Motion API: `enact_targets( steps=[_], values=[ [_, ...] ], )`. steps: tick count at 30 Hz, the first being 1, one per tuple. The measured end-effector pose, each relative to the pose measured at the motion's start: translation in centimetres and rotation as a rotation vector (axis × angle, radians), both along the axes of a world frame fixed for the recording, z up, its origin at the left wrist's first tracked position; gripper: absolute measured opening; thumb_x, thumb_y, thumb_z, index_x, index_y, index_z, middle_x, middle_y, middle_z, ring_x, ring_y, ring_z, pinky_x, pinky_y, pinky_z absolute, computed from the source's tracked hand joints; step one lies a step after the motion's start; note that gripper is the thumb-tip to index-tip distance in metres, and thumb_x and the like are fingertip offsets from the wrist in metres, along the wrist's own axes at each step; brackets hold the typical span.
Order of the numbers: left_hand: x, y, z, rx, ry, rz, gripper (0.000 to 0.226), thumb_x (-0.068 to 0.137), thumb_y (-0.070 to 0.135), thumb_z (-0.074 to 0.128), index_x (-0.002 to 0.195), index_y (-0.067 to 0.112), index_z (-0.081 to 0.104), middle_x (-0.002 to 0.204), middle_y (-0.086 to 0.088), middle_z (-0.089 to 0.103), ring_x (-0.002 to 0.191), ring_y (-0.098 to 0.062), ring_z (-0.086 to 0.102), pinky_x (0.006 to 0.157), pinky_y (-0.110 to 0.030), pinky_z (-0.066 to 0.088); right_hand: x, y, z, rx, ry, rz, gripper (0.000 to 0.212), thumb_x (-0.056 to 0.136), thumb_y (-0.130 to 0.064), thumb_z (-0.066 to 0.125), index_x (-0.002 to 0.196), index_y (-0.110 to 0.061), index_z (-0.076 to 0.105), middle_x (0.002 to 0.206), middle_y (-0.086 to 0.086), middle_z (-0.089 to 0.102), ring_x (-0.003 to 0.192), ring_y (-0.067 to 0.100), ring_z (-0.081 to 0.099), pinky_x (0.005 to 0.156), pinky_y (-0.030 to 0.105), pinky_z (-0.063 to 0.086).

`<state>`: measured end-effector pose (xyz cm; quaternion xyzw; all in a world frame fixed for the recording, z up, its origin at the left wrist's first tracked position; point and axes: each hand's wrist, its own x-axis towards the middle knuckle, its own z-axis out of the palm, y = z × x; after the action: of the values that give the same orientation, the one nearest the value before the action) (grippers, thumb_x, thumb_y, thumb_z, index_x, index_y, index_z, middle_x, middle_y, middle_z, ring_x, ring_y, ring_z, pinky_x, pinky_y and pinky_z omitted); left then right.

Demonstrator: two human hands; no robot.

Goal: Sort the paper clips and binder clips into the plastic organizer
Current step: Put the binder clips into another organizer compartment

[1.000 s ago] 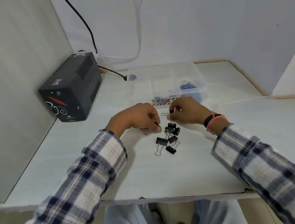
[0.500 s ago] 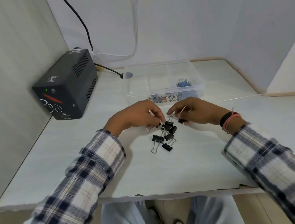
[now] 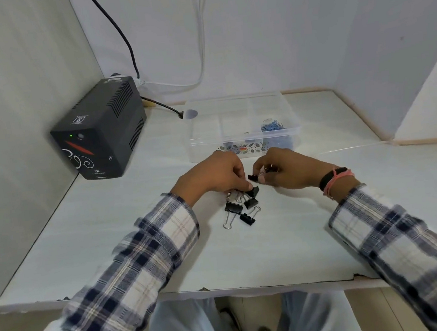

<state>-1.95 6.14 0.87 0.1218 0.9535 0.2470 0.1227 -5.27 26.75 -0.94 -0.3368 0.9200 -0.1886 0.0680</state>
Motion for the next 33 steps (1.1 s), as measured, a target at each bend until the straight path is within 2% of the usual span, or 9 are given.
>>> enact_targets(
  steps=[3, 7, 10, 13, 16, 21, 26, 30, 33],
  values=[
    [0.0, 0.4, 0.2, -0.017, 0.023, -0.006, 0.010, 0.086, 0.025, 0.077, 0.084, 0.016, 0.077, 0.084, 0.002, 0.076, 0.078, -0.021, 0.074, 0.067, -0.027, 0.057, 0.4, 0.4, 0.1, -0.048, 0.008, -0.107, 0.022, 0.102, -0.018, 0.054, 0.090, -0.011, 0.071, 0.068, -0.012, 0.059, 0.066, 0.011, 0.054, 0.067, 0.030, 0.043],
    [-0.1, 0.7, 0.3, -0.037, 0.072, 0.003, 0.012, 0.089, 0.019, 0.071, 0.086, 0.008, 0.077, 0.081, 0.003, 0.070, 0.070, -0.013, 0.062, 0.061, -0.022, 0.049, 1.0, 1.2, -0.4, -0.231, -0.113, -0.307, 0.030, 0.104, -0.019, 0.050, 0.085, -0.003, 0.067, 0.075, 0.008, 0.066, 0.067, 0.022, 0.057, 0.071, 0.037, 0.049],
    [-0.1, 0.5, 0.3, -0.044, 0.083, 0.013, 0.017, 0.089, 0.016, 0.070, 0.085, 0.001, 0.076, 0.074, 0.009, 0.066, 0.066, -0.013, 0.060, 0.058, -0.023, 0.047, 1.7, 1.7, -0.6, -0.674, -0.446, -0.360, 0.031, 0.106, -0.015, 0.050, 0.082, -0.002, 0.064, 0.078, 0.018, 0.062, 0.059, 0.024, 0.051, 0.063, 0.039, 0.049],
    [-0.1, -0.1, 0.4, -0.027, 0.088, 0.013, 0.015, 0.091, 0.013, 0.066, 0.082, 0.003, 0.074, 0.084, 0.004, 0.072, 0.068, -0.015, 0.064, 0.063, -0.026, 0.052, 2.0, 1.8, -0.2, -1.029, -0.752, -0.398, 0.022, 0.105, -0.011, 0.050, 0.102, 0.005, 0.064, 0.084, 0.016, 0.062, 0.062, 0.018, 0.054, 0.056, 0.026, 0.053],
    [0.1, -0.9, 0.8, 0.058, 0.022, 0.010, 0.015, 0.097, 0.015, 0.064, 0.103, 0.010, 0.077, 0.092, 0.008, 0.069, 0.070, -0.013, 0.069, 0.077, -0.032, 0.061, 1.9, 1.6, 0.1, -1.245, -1.014, -0.478, 0.018, 0.103, -0.012, 0.049, 0.096, 0.000, 0.061, 0.081, 0.013, 0.063, 0.058, 0.015, 0.054, 0.046, 0.019, 0.049],
    [0.3, -1.6, 0.9, -0.050, -0.018, -0.079, 0.032, 0.083, 0.029, 0.083, 0.114, 0.025, 0.076, 0.111, 0.009, 0.067, 0.085, -0.005, 0.062, 0.076, -0.022, 0.050, 1.8, 1.6, -0.2, -1.373, -1.206, -0.539, 0.020, 0.093, -0.015, 0.046, 0.083, -0.004, 0.059, 0.074, 0.009, 0.058, 0.058, 0.015, 0.046, 0.036, 0.018, 0.036],
    [0.3, -2.1, 0.4, 0.024, -0.006, -0.040, 0.031, 0.082, 0.018, 0.083, 0.112, 0.019, 0.076, 0.110, 0.006, 0.072, 0.086, -0.007, 0.065, 0.079, -0.022, 0.053, 2.0, 0.8, -0.4, -1.434, -1.238, -0.567, 0.023, 0.089, -0.011, 0.043, 0.098, -0.003, 0.062, 0.073, 0.008, 0.056, 0.055, 0.016, 0.045, 0.036, 0.020, 0.033],
    [0.3, -2.9, 0.9, 0.281, -0.114, 0.038, 0.026, 0.083, 0.005, 0.081, 0.108, 0.006, 0.077, 0.096, -0.006, 0.077, 0.076, -0.016, 0.072, 0.072, -0.023, 0.058, 2.2, 0.4, 0.1, -1.498, -1.286, -0.632, 0.029, 0.092, -0.010, 0.042, 0.107, 0.005, 0.062, 0.081, 0.017, 0.064, 0.066, 0.022, 0.057, 0.045, 0.022, 0.048],
    [0.5, -3.5, 2.0, 0.527, -0.209, 0.087, 0.027, 0.085, -0.008, 0.074, 0.112, -0.008, 0.071, 0.089, -0.019, 0.075, 0.072, -0.020, 0.073, 0.071, -0.023, 0.060, 2.1, 0.3, 0.7, -1.510, -1.282, -0.696, 0.035, 0.099, -0.016, 0.044, 0.119, 0.009, 0.059, 0.103, 0.027, 0.064, 0.085, 0.034, 0.066, 0.062, 0.032, 0.063]
  ],
)
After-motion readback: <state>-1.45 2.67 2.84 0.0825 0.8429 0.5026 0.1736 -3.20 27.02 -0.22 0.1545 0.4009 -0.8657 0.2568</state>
